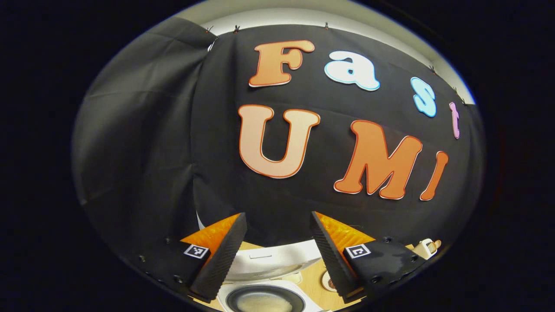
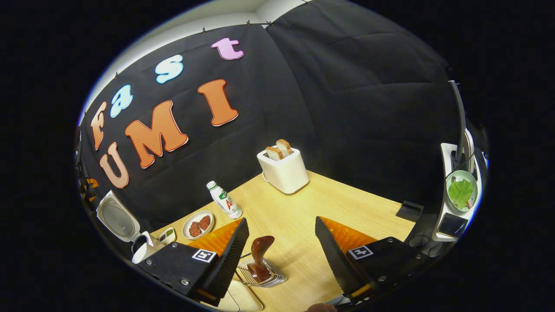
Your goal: Close the left gripper, press the button to open the rice cooker; take a wooden spoon from the chopstick holder with the right hand, scoop a spoonful of rice and pour it into the rice cooker, then put the wooden spoon back into the chopstick holder.
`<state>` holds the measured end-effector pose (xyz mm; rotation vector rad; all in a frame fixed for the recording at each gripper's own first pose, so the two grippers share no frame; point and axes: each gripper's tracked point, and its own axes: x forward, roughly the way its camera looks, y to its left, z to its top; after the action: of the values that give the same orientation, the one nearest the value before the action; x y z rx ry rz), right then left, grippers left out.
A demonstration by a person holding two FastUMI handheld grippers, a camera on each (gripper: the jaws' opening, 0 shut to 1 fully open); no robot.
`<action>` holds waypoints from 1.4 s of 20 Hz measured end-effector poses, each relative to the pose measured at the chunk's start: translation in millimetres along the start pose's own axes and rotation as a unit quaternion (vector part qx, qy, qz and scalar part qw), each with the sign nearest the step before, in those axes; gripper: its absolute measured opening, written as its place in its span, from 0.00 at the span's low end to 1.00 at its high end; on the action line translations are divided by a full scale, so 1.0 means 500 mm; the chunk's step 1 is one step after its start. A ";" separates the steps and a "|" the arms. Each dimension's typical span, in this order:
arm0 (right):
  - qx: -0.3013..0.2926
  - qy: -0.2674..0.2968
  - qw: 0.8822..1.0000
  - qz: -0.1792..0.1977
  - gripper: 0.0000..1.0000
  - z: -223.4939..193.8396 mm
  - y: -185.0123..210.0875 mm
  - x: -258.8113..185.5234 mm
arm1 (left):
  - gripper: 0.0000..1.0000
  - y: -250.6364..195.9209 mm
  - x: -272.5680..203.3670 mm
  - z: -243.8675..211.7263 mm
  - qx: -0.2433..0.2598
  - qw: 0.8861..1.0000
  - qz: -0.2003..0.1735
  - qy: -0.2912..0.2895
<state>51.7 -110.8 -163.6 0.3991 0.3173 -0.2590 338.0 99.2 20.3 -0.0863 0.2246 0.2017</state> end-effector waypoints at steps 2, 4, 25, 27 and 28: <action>0.003 -0.006 1.000 -0.007 0.94 0.008 -0.008 -0.002 | 1.00 0.016 0.026 -0.001 0.029 0.999 0.016 0.003; 0.008 -0.004 1.000 -0.011 0.95 0.008 -0.011 -0.005 | 0.98 0.012 0.044 -0.015 0.032 0.999 0.012 0.017; -0.004 0.011 0.999 0.041 0.94 0.040 0.016 0.026 | 1.00 -0.013 -0.078 -0.144 0.024 0.998 0.003 0.056; -0.005 0.011 0.999 0.051 0.95 0.048 0.016 0.030 | 1.00 -0.024 -0.108 -0.166 0.023 0.998 -0.001 0.063; -0.006 0.011 0.998 0.056 0.95 0.053 0.016 0.031 | 1.00 -0.029 -0.125 -0.180 0.019 0.997 -0.004 0.068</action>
<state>74.9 -117.3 -143.1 0.4065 0.3176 -0.1425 262.1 63.7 -51.8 -0.0630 0.3641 0.1830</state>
